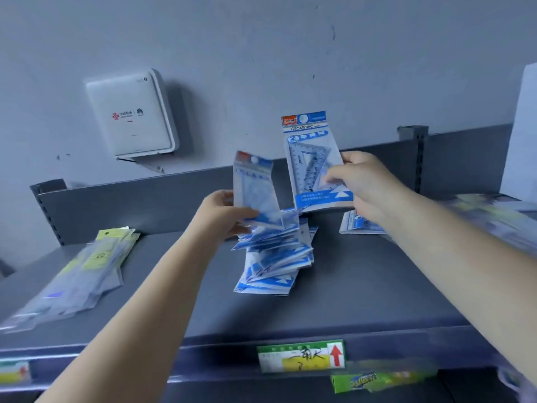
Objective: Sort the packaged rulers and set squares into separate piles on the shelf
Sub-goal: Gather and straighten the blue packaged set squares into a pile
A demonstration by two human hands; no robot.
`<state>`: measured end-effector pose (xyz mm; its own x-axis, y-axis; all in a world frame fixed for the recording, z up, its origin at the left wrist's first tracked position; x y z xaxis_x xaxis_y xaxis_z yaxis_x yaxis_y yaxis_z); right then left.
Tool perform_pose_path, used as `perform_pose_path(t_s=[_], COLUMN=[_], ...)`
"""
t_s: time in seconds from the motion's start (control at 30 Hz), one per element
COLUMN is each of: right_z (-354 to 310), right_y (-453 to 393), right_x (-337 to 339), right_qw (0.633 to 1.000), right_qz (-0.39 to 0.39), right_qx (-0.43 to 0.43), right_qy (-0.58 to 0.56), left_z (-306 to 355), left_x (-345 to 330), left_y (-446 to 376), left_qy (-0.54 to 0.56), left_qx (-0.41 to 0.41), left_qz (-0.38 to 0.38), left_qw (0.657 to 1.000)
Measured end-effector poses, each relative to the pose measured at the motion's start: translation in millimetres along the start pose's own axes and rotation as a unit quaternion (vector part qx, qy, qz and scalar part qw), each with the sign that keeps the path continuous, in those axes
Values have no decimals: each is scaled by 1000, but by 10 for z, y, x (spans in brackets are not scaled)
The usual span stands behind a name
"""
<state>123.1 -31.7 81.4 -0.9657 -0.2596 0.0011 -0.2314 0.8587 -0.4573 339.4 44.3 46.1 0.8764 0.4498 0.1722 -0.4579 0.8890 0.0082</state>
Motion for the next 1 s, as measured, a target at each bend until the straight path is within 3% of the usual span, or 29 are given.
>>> perform_pose_path(t_s=[0.13,0.2,0.3,0.4,0.47,0.63,0.87,1.0], right_z=[-21,94,396,449,348,175,-45,-100], right_y=[-67,-90,11,70,95,129,215,271], right_x=[-282,-389,-499,-522,-464,-202,478,1039], right_qw=[1000,996,946,930,921,898,871,864], right_qz=[-9,-33,-117,-144,-139,-107,-43,-28], right_qx=[-4,-18,-80,-60,-25,34,107,109], right_qy=[-14,79,293,333,364,425,478,492], left_z=[-183,-271,-343,-312,-279,-91,393,526], left_x=[126,168,135,78,72,17,-781,-1409], left_y=[-120,-172,-211,-218,-234,-187,225,418], left_qy=[-228,-266,-319,-333,-362,-484,-500,-482], left_qx=[1,15,12,-18,-29,-72,-227,-264], left_qz=[33,25,-7,-17,-3,97,122,86], left_qw=[973,964,948,942,932,867,826,831])
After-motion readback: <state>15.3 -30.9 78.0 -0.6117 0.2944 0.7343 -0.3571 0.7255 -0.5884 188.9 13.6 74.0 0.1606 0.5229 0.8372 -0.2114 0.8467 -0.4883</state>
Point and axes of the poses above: each hand's wrist, its own y-axis away from the middle knuckle, its own x-axis out of the back of the hand, z = x × y, the point moved 10 cm from there along -y, towards the middle knuckle, and after that the axes turned 10 degrees about x, right-handed, at the moved point
